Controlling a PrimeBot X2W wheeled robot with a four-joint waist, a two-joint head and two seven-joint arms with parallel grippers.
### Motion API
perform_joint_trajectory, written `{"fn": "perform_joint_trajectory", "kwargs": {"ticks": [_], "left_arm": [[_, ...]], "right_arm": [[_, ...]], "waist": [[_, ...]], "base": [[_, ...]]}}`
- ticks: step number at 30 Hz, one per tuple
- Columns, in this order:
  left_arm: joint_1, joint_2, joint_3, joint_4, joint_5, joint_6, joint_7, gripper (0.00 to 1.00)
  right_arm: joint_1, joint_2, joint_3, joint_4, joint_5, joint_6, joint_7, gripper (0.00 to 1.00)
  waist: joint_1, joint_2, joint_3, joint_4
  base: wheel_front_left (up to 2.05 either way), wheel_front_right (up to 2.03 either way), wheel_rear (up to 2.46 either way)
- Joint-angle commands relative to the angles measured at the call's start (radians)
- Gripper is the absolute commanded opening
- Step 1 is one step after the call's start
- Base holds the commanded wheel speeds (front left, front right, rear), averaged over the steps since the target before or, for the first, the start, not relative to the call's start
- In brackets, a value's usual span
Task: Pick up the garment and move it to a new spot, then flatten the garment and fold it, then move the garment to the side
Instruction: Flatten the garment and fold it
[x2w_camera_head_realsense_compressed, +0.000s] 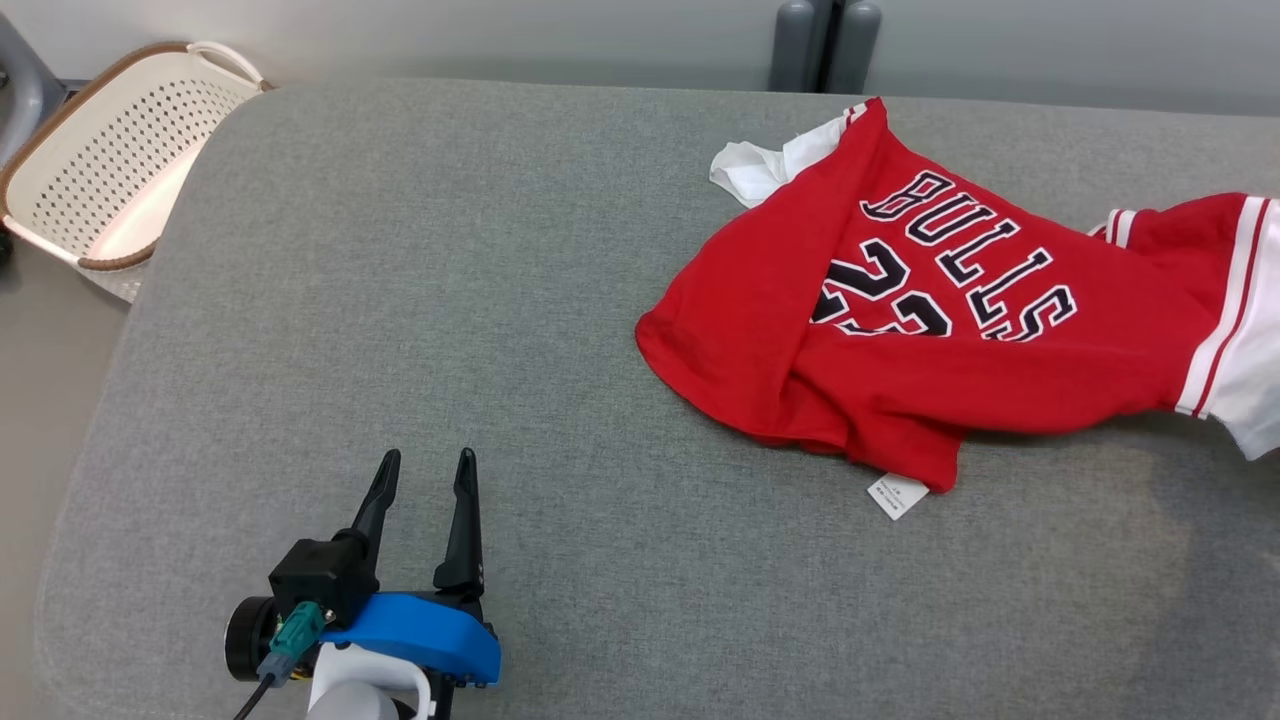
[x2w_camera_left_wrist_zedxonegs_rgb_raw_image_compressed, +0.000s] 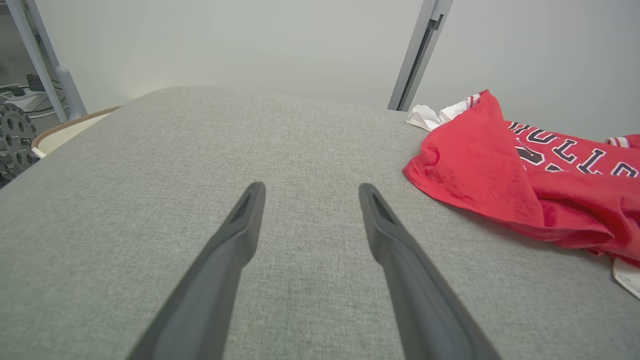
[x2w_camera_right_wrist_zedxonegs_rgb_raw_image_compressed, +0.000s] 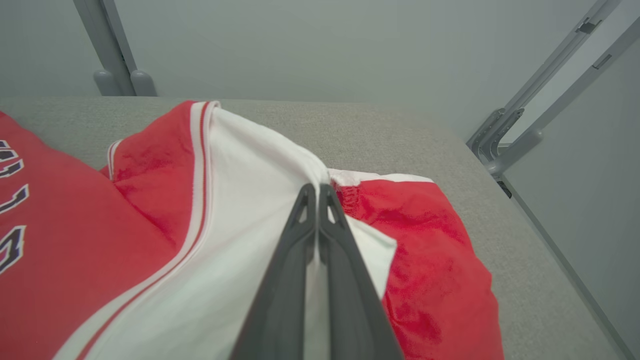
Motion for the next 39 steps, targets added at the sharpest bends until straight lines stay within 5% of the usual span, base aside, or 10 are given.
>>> {"fn": "perform_joint_trajectory", "kwargs": {"ticks": [1, 11, 21, 28, 36, 37, 38, 39], "left_arm": [[-0.006, 0.004, 0.002, 0.001, 0.006, -0.003, -0.005, 1.0], [0.009, 0.009, 0.004, -0.002, 0.01, -0.001, -0.005, 1.0], [0.017, 0.011, 0.002, -0.009, 0.003, 0.003, -0.005, 1.0], [0.003, 0.011, -0.002, -0.009, 0.0, 0.002, -0.005, 1.0], [-0.011, 0.005, -0.003, -0.007, -0.001, 0.002, -0.005, 1.0], [-0.013, 0.004, -0.003, -0.007, -0.002, 0.002, -0.005, 1.0], [-0.013, 0.003, -0.003, -0.007, -0.002, 0.001, -0.005, 1.0], [-0.014, 0.002, -0.002, -0.007, -0.003, 0.002, -0.005, 1.0]], "right_arm": [[-0.019, 0.002, -0.009, -0.013, -0.015, -0.001, -0.037, 0.94], [0.008, 0.109, 0.15, -0.035, 0.026, 0.0, -0.18, 1.0], [0.248, 0.249, 0.63, -0.182, 0.305, 0.0, -0.213, 1.0], [0.369, 0.187, 0.892, -0.351, 0.443, 0.0, -0.116, 1.0], [0.333, 0.132, 0.922, -0.337, 0.425, 0.0, -0.02, 1.0], [0.327, 0.129, 0.92, -0.323, 0.419, 0.0, -0.013, 0.95], [0.319, 0.126, 0.919, -0.313, 0.41, 0.0, -0.009, 0.75], [0.314, 0.127, 0.918, -0.302, 0.406, 0.0, -0.01, 0.41]], "waist": [[0.0, -0.0001, -0.009, -0.015], [0.0, -0.0001, -0.036, -0.076], [0.0, -0.0001, -0.044, -0.086], [0.0, -0.0001, -0.034, -0.066], [0.0, -0.0001, -0.017, -0.032], [0.0, -0.0001, -0.015, -0.027], [0.0, -0.0001, -0.014, -0.024], [0.0, -0.0001, -0.012, -0.021]], "base": [[0.0, 0.0, 0.0], [0.0, 0.0, 0.0], [0.0, 0.0, 0.0], [0.0, 0.0, 0.0], [0.0, 0.0, 0.0], [0.0, 0.0, 0.0], [0.0, 0.0, 0.0], [0.0, 0.0, 0.0]]}}
